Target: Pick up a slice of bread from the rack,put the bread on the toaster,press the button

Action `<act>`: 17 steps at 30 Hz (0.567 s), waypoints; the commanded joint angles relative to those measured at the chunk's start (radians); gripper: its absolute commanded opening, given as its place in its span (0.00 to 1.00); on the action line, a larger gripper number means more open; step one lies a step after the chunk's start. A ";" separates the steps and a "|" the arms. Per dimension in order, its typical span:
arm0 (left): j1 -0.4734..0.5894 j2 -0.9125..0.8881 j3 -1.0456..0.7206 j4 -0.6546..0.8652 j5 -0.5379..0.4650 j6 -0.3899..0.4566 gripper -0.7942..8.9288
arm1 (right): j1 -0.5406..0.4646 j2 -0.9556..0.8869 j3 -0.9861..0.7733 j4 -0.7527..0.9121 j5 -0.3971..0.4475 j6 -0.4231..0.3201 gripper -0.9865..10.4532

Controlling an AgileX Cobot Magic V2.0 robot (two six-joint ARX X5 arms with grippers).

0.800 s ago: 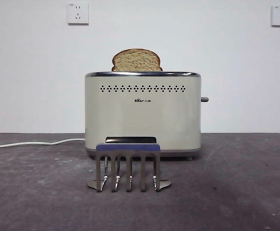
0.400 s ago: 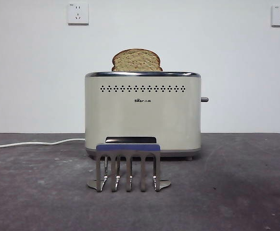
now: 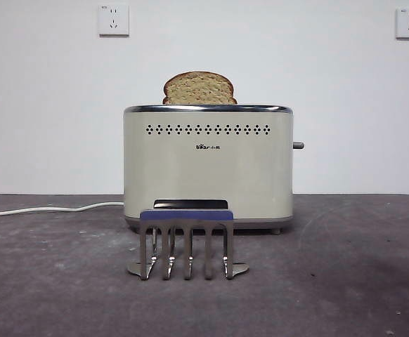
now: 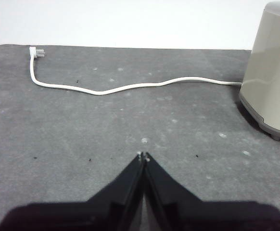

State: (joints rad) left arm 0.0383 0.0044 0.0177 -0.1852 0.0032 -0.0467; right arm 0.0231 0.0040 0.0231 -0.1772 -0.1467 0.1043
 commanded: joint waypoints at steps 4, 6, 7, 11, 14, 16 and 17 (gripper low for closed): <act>0.002 -0.003 -0.014 0.001 -0.001 -0.010 0.08 | 0.005 -0.003 -0.018 0.005 0.003 0.039 0.09; 0.002 -0.003 -0.014 0.001 -0.001 -0.010 0.08 | 0.005 -0.003 -0.018 0.006 0.005 0.037 0.09; 0.002 -0.003 -0.014 0.001 -0.001 -0.010 0.08 | 0.005 -0.003 -0.018 0.006 0.009 0.037 0.09; 0.002 -0.003 -0.014 0.001 -0.001 -0.010 0.08 | 0.005 -0.001 -0.018 0.005 0.025 0.036 0.09; 0.002 -0.003 -0.014 0.001 -0.001 -0.010 0.08 | 0.005 0.001 -0.018 0.005 0.025 0.037 0.09; 0.002 -0.003 -0.014 0.001 -0.002 -0.010 0.08 | 0.005 0.002 -0.018 0.006 0.025 0.037 0.09; 0.002 -0.003 -0.014 0.001 -0.001 -0.010 0.08 | 0.005 0.002 -0.018 0.006 0.025 0.037 0.09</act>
State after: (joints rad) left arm 0.0383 0.0044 0.0177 -0.1856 0.0032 -0.0467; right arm 0.0265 0.0055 0.0223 -0.1768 -0.1265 0.1322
